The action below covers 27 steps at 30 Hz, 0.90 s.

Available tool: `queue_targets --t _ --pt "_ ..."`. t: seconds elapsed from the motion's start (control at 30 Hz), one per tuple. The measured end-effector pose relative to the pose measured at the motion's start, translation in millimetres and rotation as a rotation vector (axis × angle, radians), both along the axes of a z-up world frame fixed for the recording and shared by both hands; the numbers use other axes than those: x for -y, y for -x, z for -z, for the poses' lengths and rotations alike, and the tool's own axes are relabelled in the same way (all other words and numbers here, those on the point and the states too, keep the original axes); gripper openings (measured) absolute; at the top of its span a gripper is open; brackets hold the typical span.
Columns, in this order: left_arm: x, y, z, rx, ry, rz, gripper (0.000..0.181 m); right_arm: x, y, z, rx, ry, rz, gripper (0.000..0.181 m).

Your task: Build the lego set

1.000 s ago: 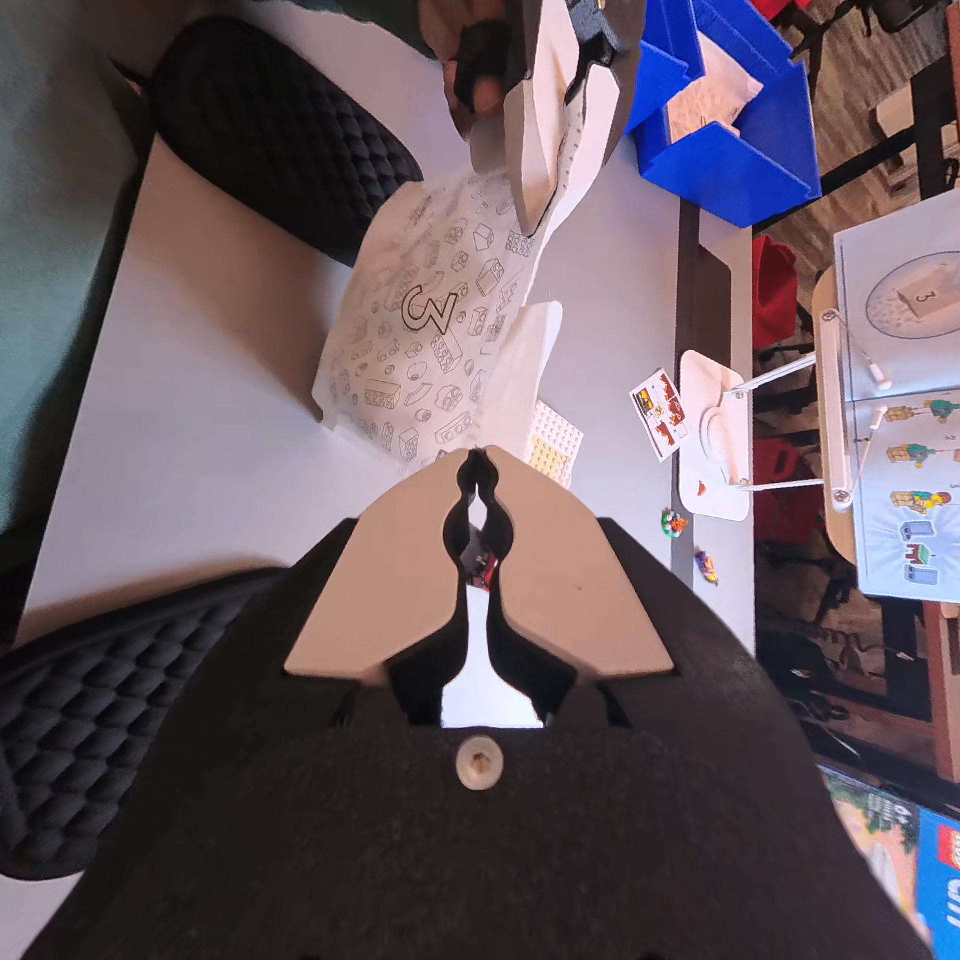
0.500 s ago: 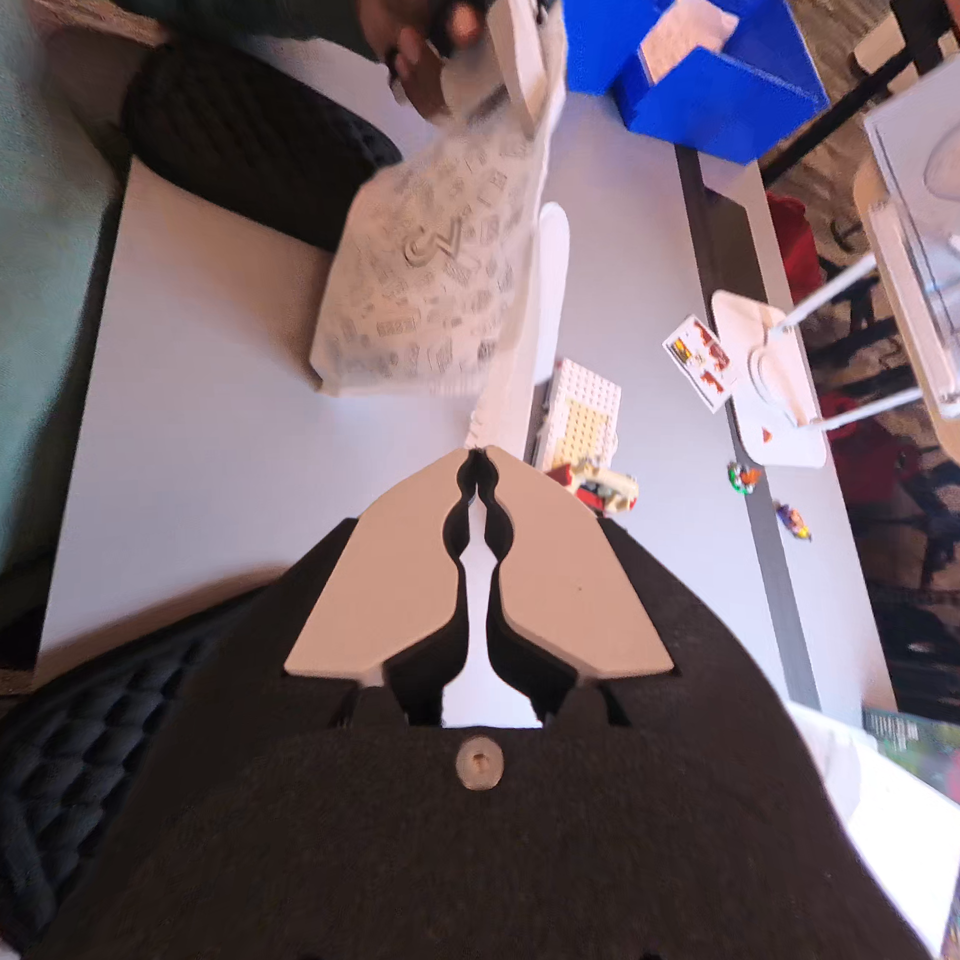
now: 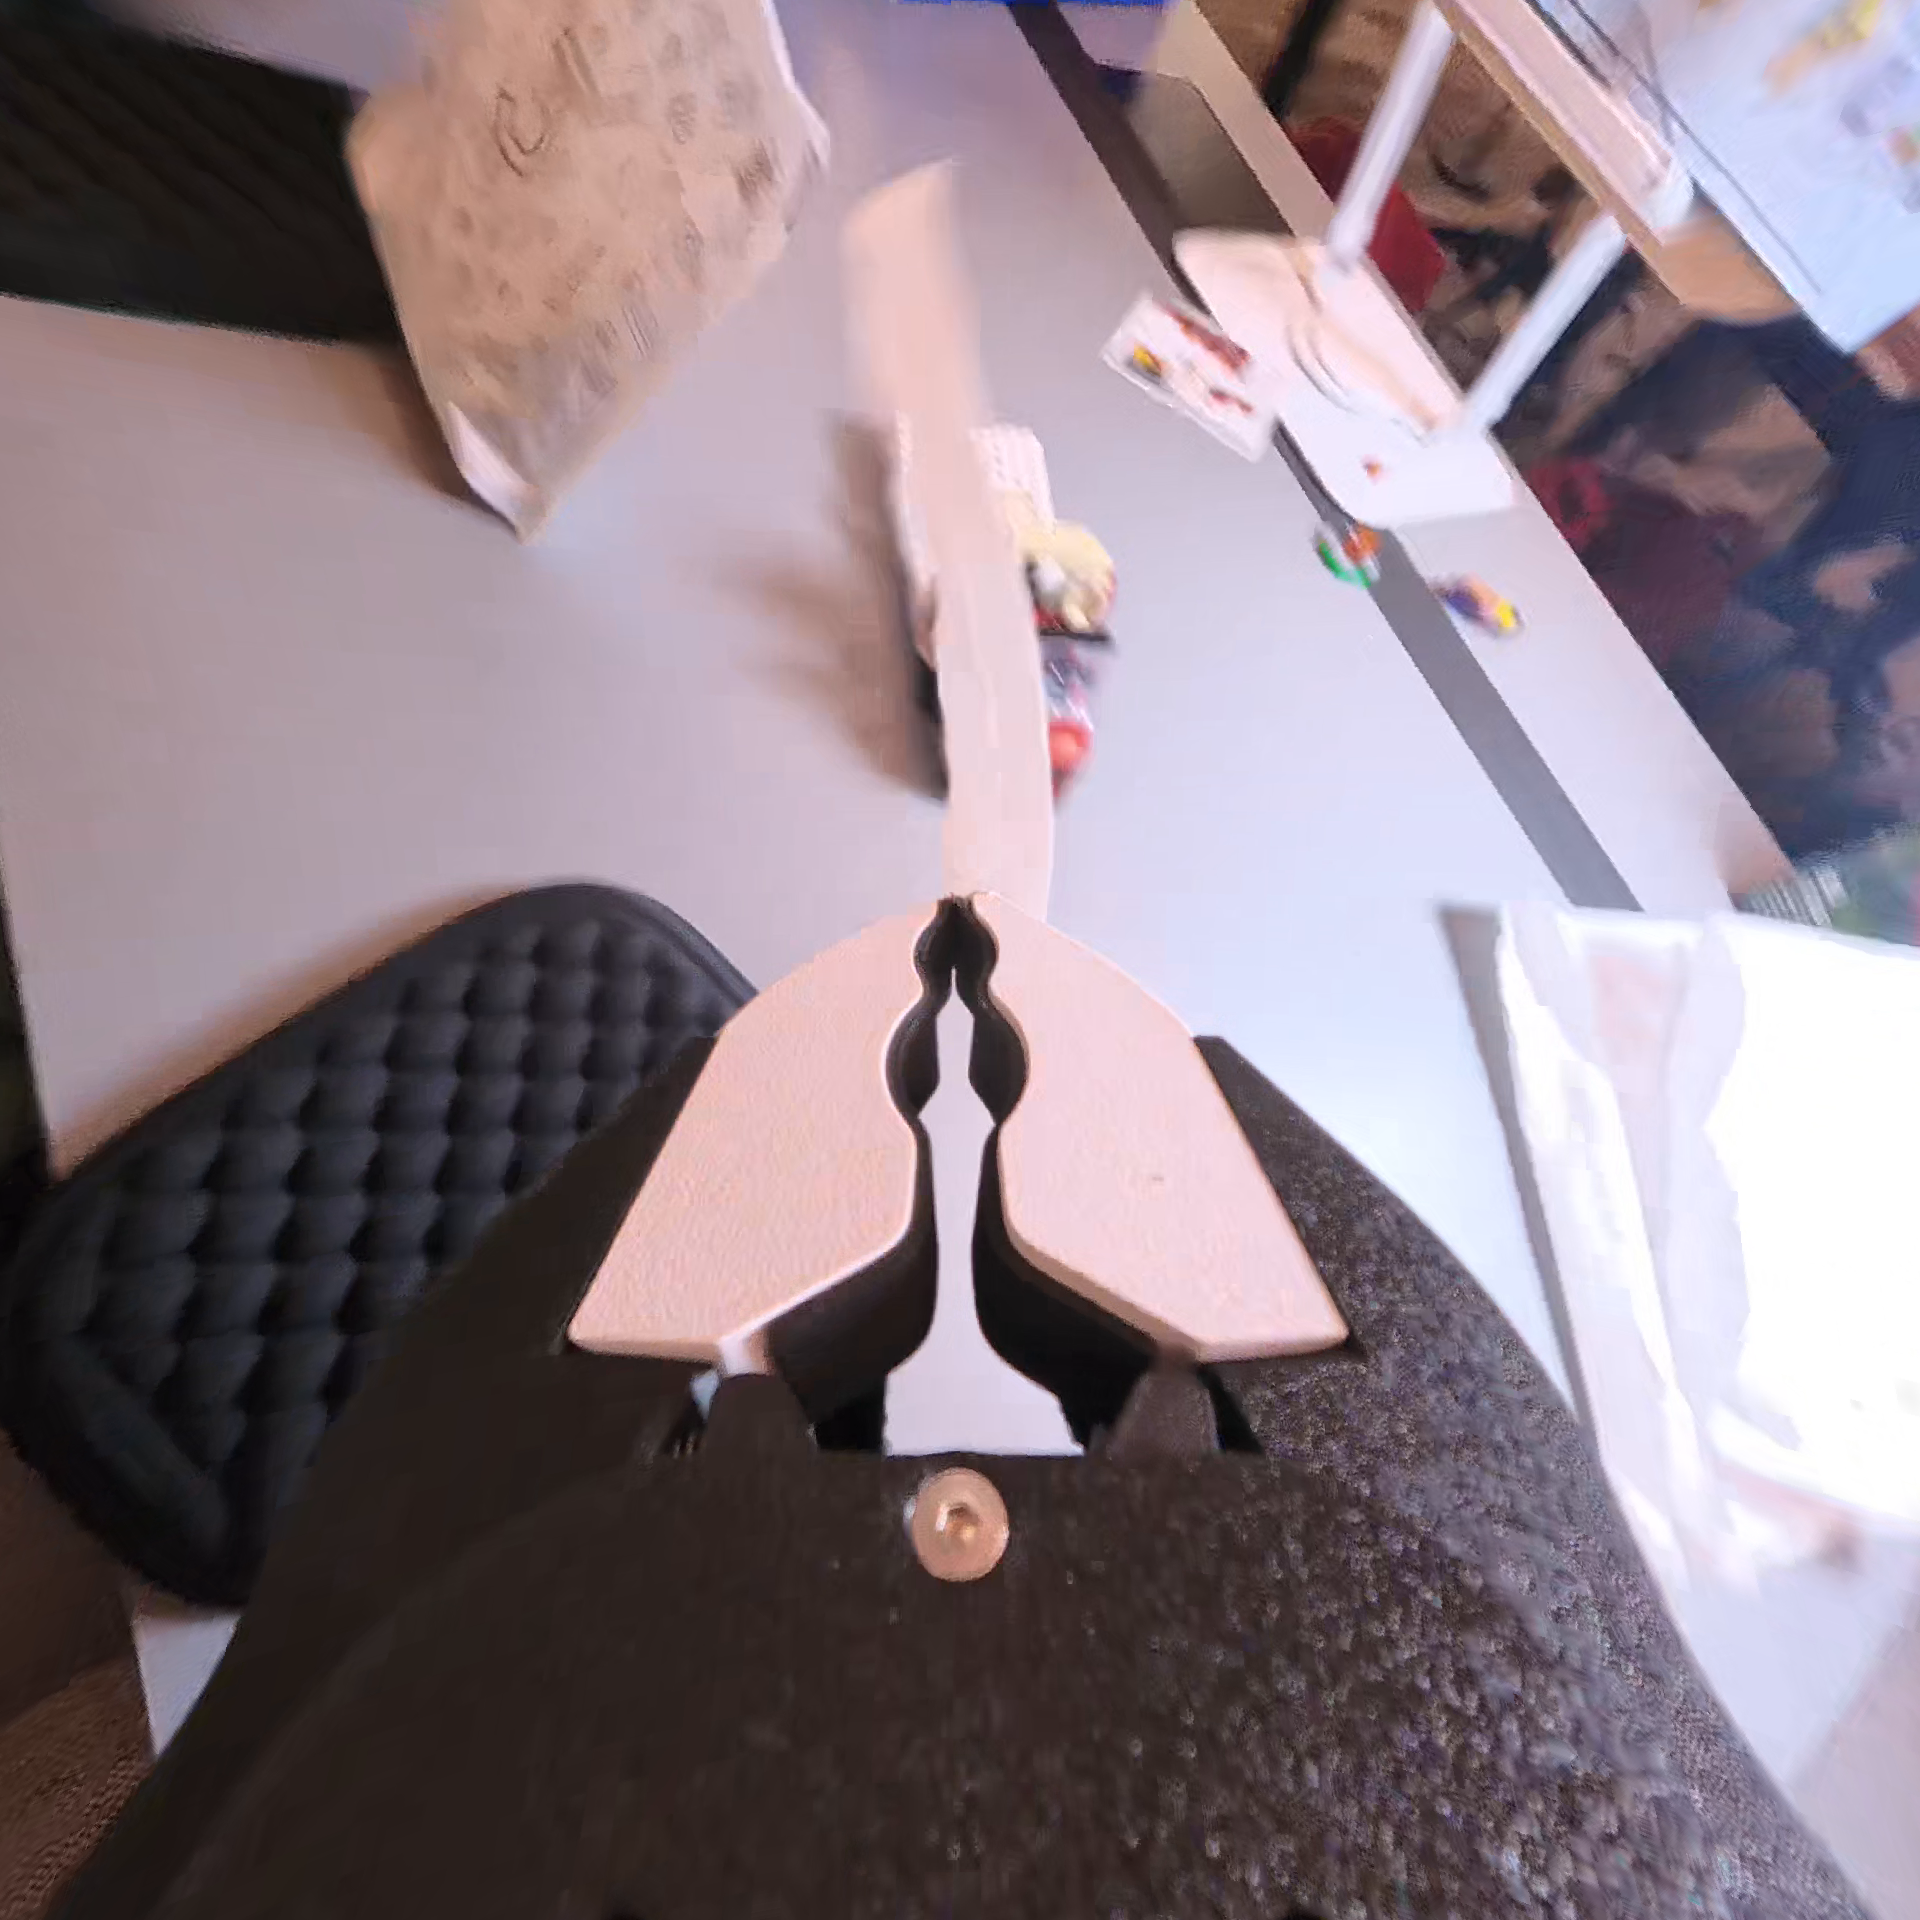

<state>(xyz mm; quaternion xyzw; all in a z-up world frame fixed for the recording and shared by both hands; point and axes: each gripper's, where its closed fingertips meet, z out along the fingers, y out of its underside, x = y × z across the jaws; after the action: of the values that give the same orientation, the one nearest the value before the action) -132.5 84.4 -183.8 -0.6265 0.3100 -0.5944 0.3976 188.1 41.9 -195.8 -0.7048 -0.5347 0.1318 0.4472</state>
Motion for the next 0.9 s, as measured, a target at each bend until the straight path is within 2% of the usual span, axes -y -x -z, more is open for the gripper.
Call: queue_targets --t 0.07,0.13,0.27,0.47,0.57,0.7,0.9 --pt "1.7 9.9 -4.5 0.026 -0.020 -0.002 0.000 -2.5 -36.1 0.8 -0.018 0.005 0.101 0.000" --pt "7.6 10.9 -7.0 0.019 -0.069 -0.009 0.000 0.6 -56.3 -12.9 -0.117 -0.004 0.160 0.000" --pt "15.5 0.7 -14.0 0.013 -0.134 0.002 0.000 -3.4 -71.2 -27.9 -0.167 -0.076 0.224 0.000" --pt "24.0 -14.1 -17.5 0.065 -0.118 0.011 0.000 -33.9 -90.4 -25.4 -0.263 -0.051 0.327 0.000" --pt "27.2 -21.3 -17.9 0.077 -0.113 0.023 0.000 -59.1 -105.0 -33.2 -0.278 -0.079 0.392 0.000" --pt "25.0 -26.8 -14.6 0.076 -0.113 0.011 0.000 -104.2 -143.1 -40.7 -0.198 -0.119 0.543 0.000" --pt "25.6 -25.3 -11.4 0.092 -0.130 0.015 0.000 -170.1 -200.9 -59.6 -0.125 -0.241 0.639 0.001"
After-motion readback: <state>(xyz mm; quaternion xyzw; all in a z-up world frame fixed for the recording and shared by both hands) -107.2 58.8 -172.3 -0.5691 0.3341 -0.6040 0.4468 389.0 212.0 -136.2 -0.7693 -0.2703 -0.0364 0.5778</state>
